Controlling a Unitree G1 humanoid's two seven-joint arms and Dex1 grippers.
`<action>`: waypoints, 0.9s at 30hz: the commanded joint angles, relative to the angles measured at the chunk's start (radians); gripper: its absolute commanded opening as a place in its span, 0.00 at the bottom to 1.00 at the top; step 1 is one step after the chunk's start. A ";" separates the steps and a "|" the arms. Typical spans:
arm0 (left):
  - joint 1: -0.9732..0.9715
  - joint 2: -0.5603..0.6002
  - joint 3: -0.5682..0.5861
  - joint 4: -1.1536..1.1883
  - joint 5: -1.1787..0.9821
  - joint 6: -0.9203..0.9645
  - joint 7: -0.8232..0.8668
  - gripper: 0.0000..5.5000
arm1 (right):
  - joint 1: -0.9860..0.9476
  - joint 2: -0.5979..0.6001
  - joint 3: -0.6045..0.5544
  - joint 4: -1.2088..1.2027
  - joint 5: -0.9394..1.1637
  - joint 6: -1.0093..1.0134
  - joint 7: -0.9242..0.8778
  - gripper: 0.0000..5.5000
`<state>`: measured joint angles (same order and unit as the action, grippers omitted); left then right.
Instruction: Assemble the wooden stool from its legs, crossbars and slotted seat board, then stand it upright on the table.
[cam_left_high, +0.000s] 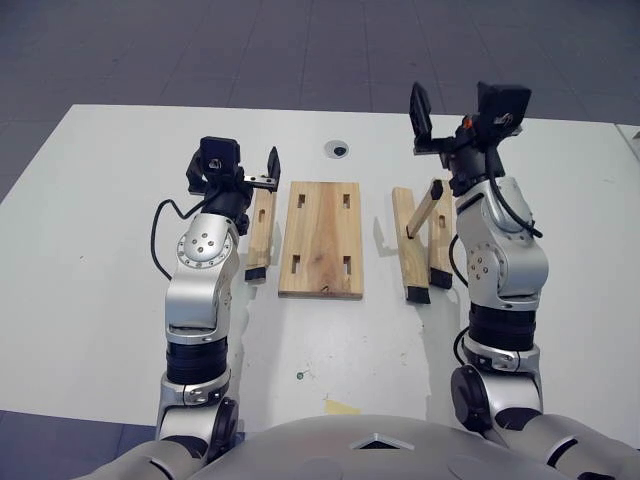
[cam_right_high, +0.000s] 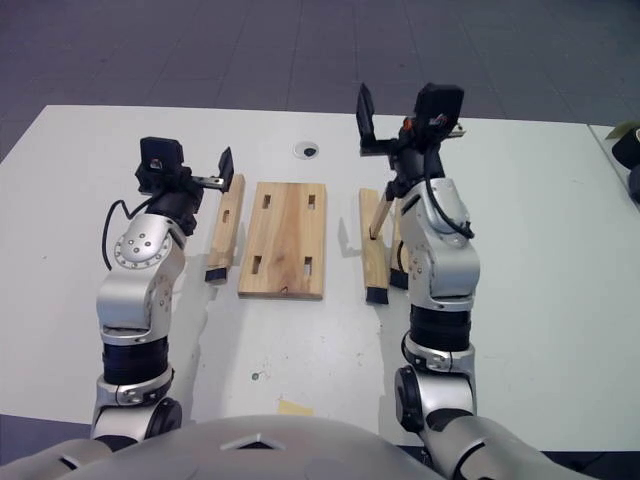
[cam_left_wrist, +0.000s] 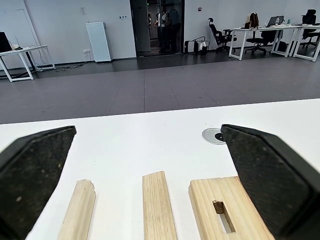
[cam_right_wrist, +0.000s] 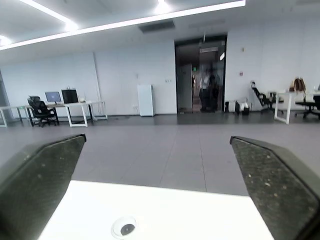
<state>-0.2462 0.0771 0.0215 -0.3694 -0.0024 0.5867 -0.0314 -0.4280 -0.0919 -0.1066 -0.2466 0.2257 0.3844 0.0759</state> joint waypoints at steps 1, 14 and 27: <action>0.017 -0.007 -0.009 -0.015 0.001 -0.004 0.007 0.98 | 0.124 0.013 0.034 0.116 -0.016 0.024 0.016 0.98; 0.016 -0.010 -0.017 -0.012 -0.002 0.005 0.001 0.98 | 0.166 0.055 -0.038 0.130 0.120 -0.056 0.068 0.98; 0.043 -0.009 -0.015 -0.034 0.001 0.014 0.000 0.98 | 0.451 -0.133 0.005 -0.189 0.223 0.177 0.202 0.98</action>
<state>-0.2147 0.0635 0.0082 -0.3885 -0.0033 0.5875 -0.0339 -0.0258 -0.1904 -0.1239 -0.4235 0.4421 0.4972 0.2642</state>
